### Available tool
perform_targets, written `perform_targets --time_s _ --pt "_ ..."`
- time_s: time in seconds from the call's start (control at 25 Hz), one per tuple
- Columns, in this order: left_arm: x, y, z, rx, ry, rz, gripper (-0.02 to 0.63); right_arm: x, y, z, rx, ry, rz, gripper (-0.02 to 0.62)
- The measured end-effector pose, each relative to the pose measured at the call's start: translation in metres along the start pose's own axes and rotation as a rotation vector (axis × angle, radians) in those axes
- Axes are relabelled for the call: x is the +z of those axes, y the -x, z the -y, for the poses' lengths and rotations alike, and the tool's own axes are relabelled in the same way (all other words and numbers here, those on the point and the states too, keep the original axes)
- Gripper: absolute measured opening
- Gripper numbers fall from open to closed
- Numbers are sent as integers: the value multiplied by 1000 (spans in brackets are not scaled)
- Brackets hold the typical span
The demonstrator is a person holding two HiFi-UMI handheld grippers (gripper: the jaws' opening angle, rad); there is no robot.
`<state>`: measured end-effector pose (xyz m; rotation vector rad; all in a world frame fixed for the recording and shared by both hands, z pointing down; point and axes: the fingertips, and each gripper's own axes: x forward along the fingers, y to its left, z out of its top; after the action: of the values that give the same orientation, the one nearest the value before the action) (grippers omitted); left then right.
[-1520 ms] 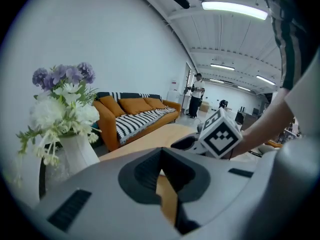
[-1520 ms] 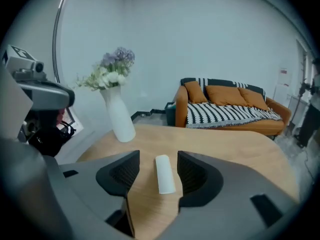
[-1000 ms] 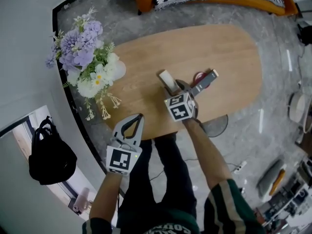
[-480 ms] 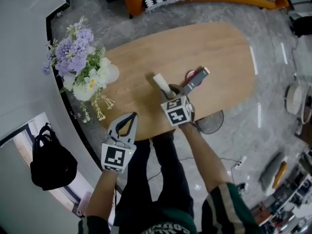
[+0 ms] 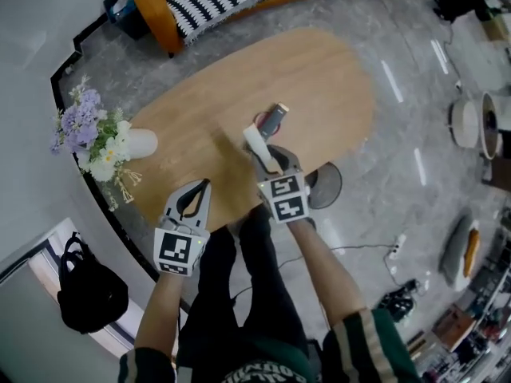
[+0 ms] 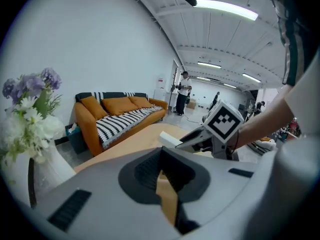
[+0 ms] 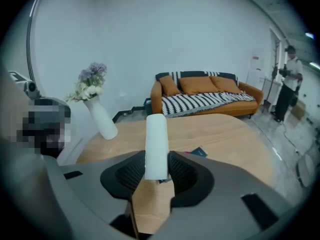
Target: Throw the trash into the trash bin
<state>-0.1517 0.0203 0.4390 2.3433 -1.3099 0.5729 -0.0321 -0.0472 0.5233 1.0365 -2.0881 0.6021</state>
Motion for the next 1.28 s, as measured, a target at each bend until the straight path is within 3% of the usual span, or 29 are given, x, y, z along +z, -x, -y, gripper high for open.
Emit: perform_targets --time_s 0.28,0.52,0.92,1.28 --pt "37 -52 75 -75 -38 43 0 -38 90 86 -116 -100 60 143" --pt "55 -100 149 -218 -128 51 0 -103 141 151 -238 -232 77 143" --pt "-4 -132 221 -362 -168 22 0 -245 160 178 -380 -447 50 143" --pt "-75 -159 267 -447 -171 -23 0 -351 110 194 -434 -612 13 144"
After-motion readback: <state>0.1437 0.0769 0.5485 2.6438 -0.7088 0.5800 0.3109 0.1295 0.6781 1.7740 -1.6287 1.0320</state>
